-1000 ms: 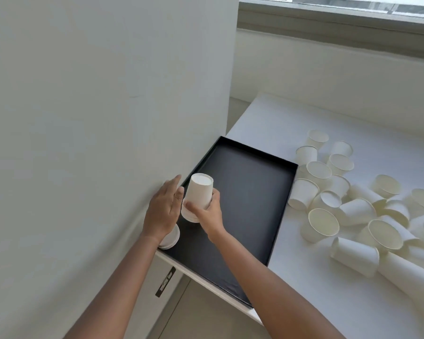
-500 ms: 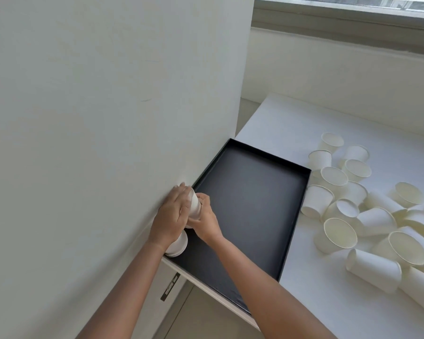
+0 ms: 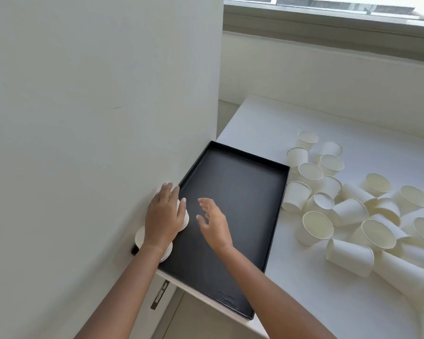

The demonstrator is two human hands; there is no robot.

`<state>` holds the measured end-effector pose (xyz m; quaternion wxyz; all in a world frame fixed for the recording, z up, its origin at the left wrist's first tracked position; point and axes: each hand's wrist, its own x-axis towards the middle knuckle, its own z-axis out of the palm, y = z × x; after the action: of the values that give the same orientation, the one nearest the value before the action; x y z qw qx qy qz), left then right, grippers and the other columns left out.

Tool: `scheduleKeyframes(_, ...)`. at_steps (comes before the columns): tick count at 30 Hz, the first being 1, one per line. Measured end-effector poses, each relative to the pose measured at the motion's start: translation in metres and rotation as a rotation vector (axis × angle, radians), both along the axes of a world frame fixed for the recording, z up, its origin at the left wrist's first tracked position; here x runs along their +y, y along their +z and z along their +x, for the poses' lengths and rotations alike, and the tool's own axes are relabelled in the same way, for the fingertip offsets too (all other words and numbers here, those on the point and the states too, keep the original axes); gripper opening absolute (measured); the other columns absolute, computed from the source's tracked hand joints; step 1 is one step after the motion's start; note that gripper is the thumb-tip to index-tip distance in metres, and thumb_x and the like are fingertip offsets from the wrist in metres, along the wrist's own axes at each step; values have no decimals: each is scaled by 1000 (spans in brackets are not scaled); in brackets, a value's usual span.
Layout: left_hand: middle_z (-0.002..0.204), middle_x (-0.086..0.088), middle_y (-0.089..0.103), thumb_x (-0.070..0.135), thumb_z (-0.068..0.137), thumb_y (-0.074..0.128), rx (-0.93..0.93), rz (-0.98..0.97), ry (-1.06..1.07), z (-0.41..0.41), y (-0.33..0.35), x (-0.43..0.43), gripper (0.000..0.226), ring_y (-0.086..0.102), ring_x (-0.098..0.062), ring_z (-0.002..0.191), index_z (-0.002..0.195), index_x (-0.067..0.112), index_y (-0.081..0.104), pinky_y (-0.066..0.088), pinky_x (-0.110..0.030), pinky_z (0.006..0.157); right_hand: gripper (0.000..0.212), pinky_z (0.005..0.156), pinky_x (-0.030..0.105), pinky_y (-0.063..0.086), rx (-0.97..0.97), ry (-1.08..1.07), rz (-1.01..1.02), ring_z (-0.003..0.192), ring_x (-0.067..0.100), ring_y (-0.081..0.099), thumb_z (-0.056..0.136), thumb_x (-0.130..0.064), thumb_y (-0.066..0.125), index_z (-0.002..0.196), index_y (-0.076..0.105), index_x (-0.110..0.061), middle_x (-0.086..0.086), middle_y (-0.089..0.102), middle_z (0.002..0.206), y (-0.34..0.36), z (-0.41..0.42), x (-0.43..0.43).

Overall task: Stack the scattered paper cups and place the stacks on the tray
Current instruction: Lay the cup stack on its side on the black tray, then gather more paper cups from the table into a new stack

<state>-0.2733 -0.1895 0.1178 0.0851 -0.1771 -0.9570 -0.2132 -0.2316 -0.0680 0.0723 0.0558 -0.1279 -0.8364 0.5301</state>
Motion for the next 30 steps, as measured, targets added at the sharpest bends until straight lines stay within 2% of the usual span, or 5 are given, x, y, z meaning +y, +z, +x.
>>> scheduleKeyframes(7,144,-16,40,16,94,47,-15,149,-144,16,4,56,38,30,-27,139,129,2,49,28,-40,112,26,85,8,33,204,-294,255,103,16,59,87,3,50,109,60,-7,6,63,111,24,35,70)
scheduleKeyframes(12,149,-12,32,20,95,43,-102,187,-292,38,-5,98,41,21,-22,142,135,7,42,21,-33,114,24,74,22,41,248,-486,453,93,31,62,82,9,53,102,62,1,15,64,102,35,71,125)
scheduleKeyframes(18,153,-6,24,24,97,38,-239,196,-383,67,-17,138,46,11,-16,144,140,12,32,13,-28,115,31,90,52,50,74,-437,743,95,39,61,73,1,68,102,60,7,23,64,100,25,112,160)
scheduleKeyframes(22,154,-5,20,22,97,38,-307,182,-432,83,-21,168,49,8,-15,145,143,11,26,12,-27,116,31,110,48,30,-126,-331,826,108,35,57,82,-14,63,108,60,3,21,63,109,11,130,184)
scheduleKeyframes(30,155,-4,17,12,92,43,-430,219,-431,101,-24,192,57,7,-15,145,144,11,20,18,-28,114,18,117,37,13,-209,-245,843,97,29,59,92,-9,44,94,61,-4,13,64,92,8,137,196)
